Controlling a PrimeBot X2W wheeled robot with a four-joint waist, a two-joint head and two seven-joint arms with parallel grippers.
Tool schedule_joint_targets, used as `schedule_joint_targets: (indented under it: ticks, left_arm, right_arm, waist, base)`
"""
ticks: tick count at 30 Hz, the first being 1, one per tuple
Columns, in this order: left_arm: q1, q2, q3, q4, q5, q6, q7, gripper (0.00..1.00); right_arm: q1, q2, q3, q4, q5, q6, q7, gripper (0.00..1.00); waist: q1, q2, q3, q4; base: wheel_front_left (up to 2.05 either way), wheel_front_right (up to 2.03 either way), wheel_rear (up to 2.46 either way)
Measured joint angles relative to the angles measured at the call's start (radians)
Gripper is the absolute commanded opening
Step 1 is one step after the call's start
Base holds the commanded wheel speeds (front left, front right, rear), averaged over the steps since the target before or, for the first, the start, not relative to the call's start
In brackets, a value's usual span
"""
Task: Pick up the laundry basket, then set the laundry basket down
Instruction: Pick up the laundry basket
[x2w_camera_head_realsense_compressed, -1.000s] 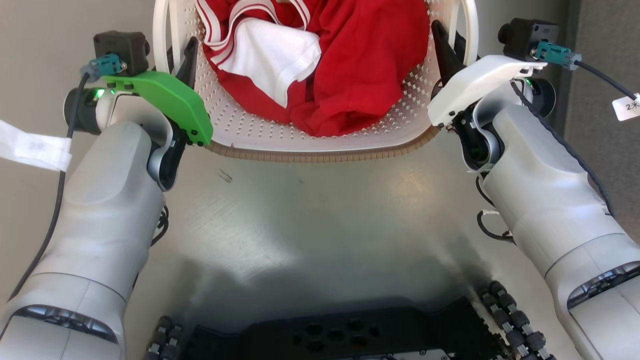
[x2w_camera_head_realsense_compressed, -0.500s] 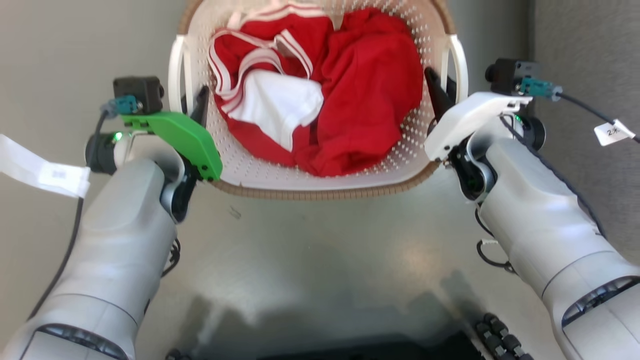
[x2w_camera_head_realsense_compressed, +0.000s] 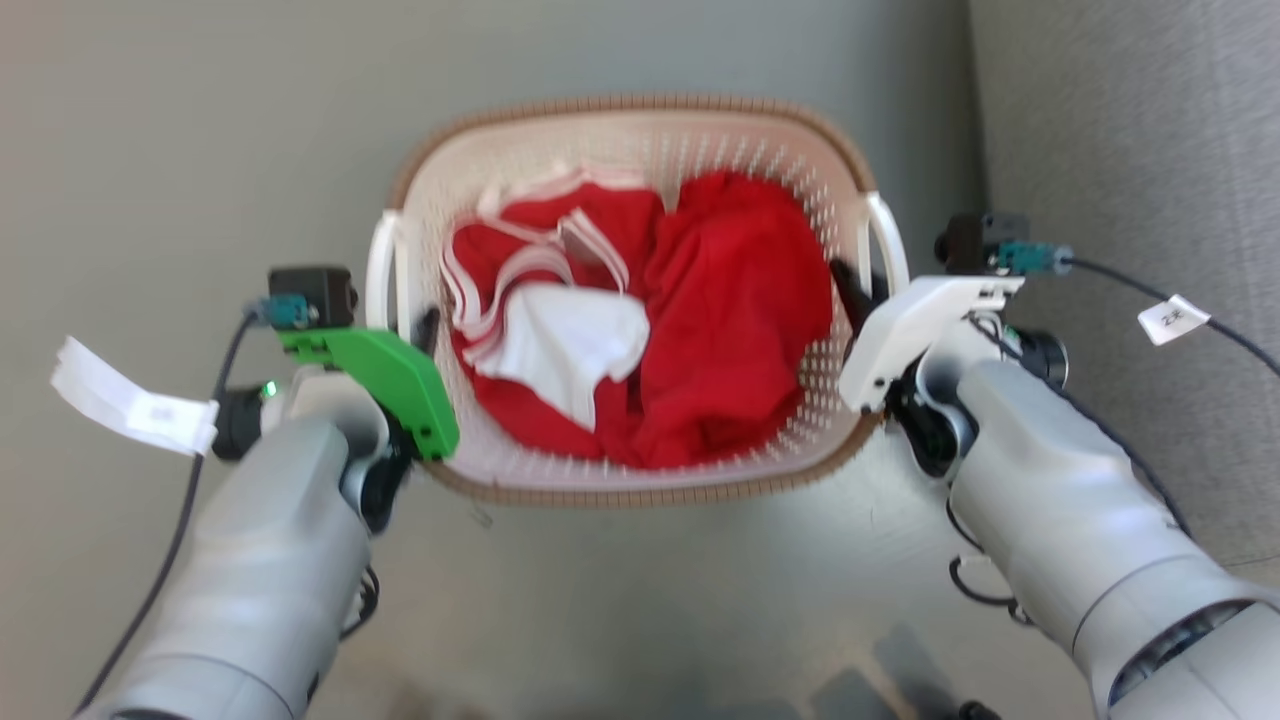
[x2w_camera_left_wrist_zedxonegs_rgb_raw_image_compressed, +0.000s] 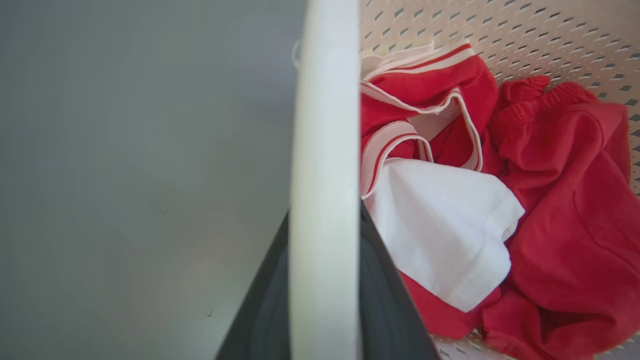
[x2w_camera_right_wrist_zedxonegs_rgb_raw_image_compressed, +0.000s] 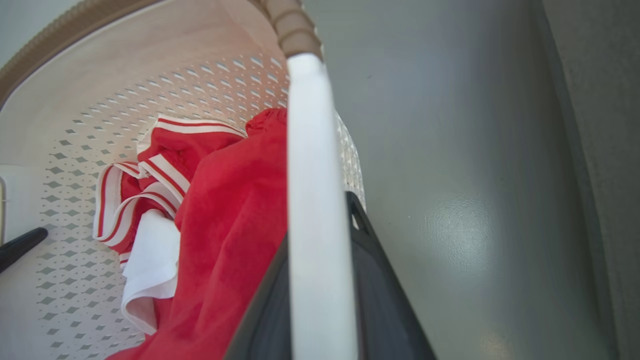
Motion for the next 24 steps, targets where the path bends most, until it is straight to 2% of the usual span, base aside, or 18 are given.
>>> schedule_joint_targets:
  ticks: [24]
  left_arm:
    - [0.225,-0.039,-0.047,0.082,-0.103,-0.001,0.159,0.0]
  right_arm:
    - [0.225,0.01,0.089,0.054,0.105,0.007,0.182,0.0]
  waist:
    - [0.0,0.0,-0.347,-0.019]
  base:
    - [0.0,0.0,0.0]
